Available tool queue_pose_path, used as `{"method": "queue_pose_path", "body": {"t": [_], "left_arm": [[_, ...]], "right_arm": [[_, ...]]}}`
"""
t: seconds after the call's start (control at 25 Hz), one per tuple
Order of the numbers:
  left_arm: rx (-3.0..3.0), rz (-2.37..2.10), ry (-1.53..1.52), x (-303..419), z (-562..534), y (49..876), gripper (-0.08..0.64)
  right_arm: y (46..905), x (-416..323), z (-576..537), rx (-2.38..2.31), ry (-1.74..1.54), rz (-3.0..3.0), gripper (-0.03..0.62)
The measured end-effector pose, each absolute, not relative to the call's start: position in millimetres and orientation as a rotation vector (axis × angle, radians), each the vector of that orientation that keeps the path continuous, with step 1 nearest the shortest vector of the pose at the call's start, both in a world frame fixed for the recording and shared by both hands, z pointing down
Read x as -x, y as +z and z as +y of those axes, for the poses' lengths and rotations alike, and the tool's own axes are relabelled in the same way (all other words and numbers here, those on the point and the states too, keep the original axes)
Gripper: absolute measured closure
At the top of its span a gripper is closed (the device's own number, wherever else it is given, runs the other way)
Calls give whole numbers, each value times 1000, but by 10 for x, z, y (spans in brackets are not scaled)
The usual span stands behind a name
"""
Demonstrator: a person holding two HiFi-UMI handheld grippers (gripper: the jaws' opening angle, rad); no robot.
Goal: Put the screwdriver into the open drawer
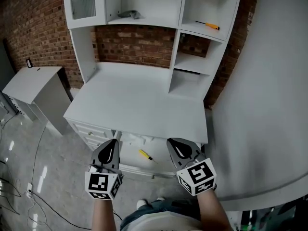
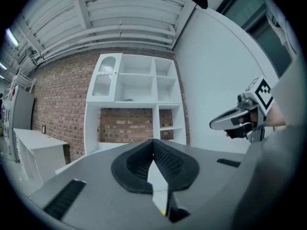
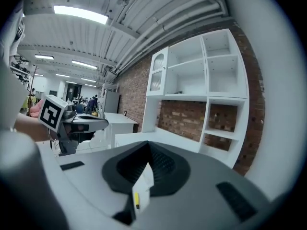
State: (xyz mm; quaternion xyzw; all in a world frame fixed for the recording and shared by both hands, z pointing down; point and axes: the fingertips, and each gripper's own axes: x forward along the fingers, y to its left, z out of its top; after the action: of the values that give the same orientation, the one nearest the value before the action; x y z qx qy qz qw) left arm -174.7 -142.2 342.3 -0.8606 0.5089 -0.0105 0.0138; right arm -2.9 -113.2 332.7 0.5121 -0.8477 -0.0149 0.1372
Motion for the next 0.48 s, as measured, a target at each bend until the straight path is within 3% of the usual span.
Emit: {"method": "queue_pose_path", "body": {"t": [0.48], "left_arm": [[2544,1639,27,1556,-1595,2652,548]], "right_arm": [[2448,-611,-1220,-1656,-333,-2444,583]]}}
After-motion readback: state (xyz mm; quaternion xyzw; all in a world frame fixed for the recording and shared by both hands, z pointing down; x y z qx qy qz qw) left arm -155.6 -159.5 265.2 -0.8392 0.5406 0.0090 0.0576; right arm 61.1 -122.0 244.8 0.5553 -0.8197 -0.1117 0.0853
